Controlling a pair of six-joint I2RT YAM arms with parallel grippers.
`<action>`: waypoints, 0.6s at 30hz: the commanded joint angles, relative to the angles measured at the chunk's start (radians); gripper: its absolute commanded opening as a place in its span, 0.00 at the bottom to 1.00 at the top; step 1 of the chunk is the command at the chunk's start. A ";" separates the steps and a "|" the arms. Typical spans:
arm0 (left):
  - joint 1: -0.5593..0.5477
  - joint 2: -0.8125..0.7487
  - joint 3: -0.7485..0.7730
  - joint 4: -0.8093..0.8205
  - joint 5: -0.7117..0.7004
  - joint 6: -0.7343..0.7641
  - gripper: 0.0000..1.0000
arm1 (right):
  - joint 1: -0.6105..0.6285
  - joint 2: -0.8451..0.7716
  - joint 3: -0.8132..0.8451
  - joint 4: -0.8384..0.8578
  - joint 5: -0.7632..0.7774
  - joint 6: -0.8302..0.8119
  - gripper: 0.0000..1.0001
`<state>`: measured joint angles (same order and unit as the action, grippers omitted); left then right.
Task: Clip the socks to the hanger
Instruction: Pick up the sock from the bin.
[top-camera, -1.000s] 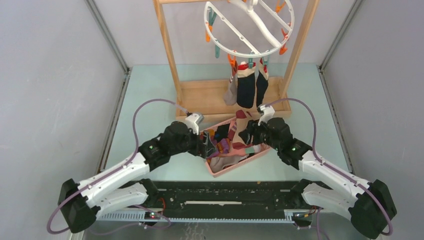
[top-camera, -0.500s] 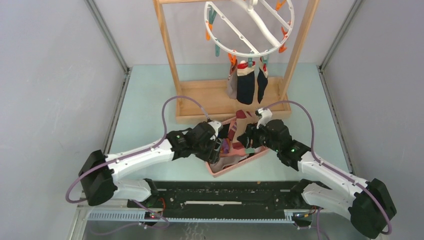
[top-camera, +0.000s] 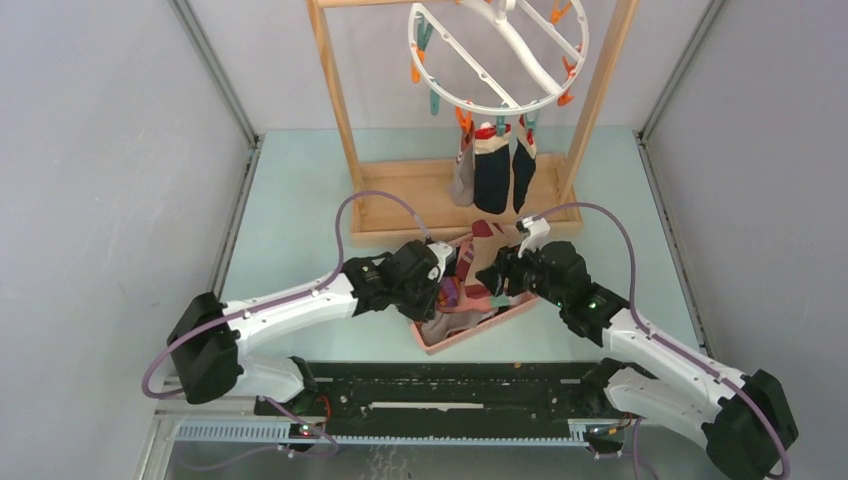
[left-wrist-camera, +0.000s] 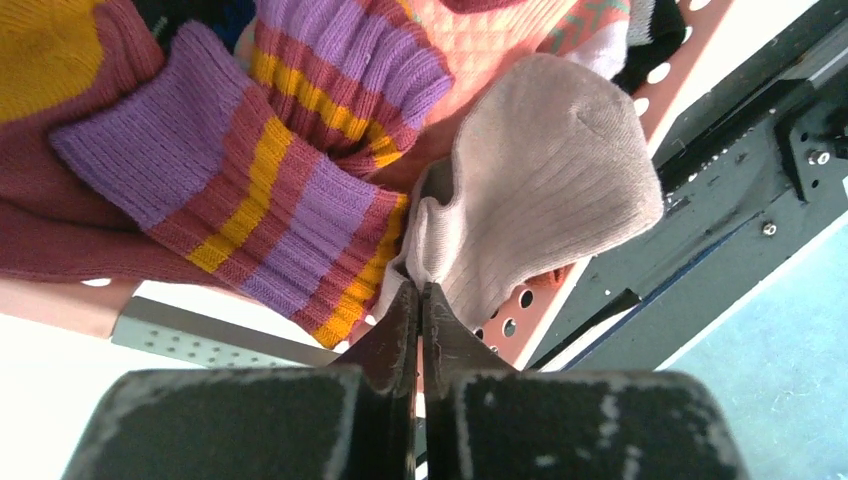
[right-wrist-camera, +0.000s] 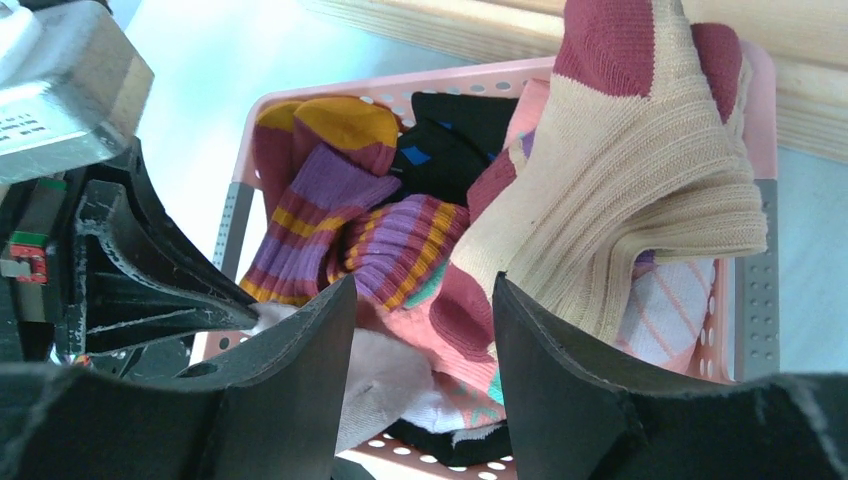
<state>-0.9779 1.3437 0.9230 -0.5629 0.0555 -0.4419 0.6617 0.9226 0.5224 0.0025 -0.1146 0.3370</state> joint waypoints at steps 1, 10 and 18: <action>-0.002 -0.104 0.069 0.031 -0.043 0.059 0.00 | -0.002 -0.055 -0.001 0.009 -0.010 -0.014 0.61; 0.033 -0.314 0.086 0.059 -0.141 0.191 0.00 | 0.017 -0.125 -0.001 0.016 -0.082 -0.085 0.61; 0.069 -0.342 0.118 0.067 -0.147 0.239 0.00 | 0.108 -0.126 -0.001 0.088 -0.141 -0.200 0.61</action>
<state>-0.9226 1.0054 0.9703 -0.5278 -0.0746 -0.2588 0.7284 0.8021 0.5220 0.0174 -0.2100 0.2298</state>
